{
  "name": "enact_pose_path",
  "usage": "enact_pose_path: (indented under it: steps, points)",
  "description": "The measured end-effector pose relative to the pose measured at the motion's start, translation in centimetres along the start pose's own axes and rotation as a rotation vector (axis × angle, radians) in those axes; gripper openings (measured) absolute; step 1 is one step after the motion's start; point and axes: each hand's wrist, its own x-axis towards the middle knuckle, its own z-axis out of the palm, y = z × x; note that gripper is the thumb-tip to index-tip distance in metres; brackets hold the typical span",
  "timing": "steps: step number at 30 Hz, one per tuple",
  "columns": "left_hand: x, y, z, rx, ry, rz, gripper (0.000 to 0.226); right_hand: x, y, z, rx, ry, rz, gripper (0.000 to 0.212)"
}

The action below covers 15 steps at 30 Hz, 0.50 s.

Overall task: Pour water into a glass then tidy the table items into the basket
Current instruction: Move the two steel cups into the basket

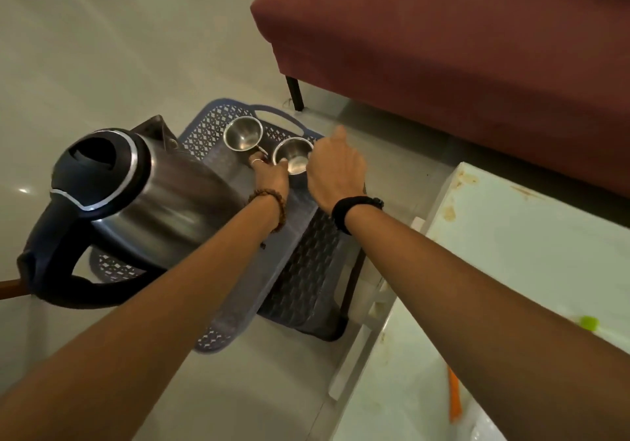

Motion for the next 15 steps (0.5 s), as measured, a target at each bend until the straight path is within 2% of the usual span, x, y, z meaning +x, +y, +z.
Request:
enact_pose_path:
  steps: [2, 4, 6, 7, 9, 11, 13, 15]
  points:
    - [-3.1, 0.0, -0.1, 0.109, 0.109, 0.247, 0.048, -1.7, 0.8, -1.1, 0.122, 0.101, -0.037, 0.018]
    - [-7.6, -0.6, 0.0, 0.114, 0.137, 0.535, 0.049, -4.7, 2.1, -2.1, 0.273, 0.177, -0.065, 0.017]
    - [-13.8, -2.7, 1.3, 0.134, -0.002, 0.716, 0.046, -9.4, 5.0, -3.3, 0.396, 0.169, -0.025, 0.015]
    - [-17.1, -4.2, 2.2, 0.155, -0.100, 0.750, 0.047, -12.2, 7.0, -3.7, 0.440, 0.153, 0.021, 0.016]
    - [-23.5, -7.9, 3.9, 0.209, -0.325, 0.758, 0.059, -17.9, 11.7, -4.6, 0.486, 0.135, 0.145, 0.016]
    - [-28.8, -11.9, 5.6, 0.295, -0.544, 0.745, 0.058, -23.5, 17.2, -5.6, 0.442, 0.107, 0.269, 0.018]
    - [-33.0, -15.9, 7.4, 0.577, -0.694, 0.859, 0.061, -28.9, 22.5, -6.7, 0.401, 0.064, 0.409, 0.021]
    - [-36.0, -18.7, 8.8, 0.939, -0.844, 0.954, 0.078, -33.6, 26.6, -7.4, 0.402, 0.017, 0.549, 0.022]
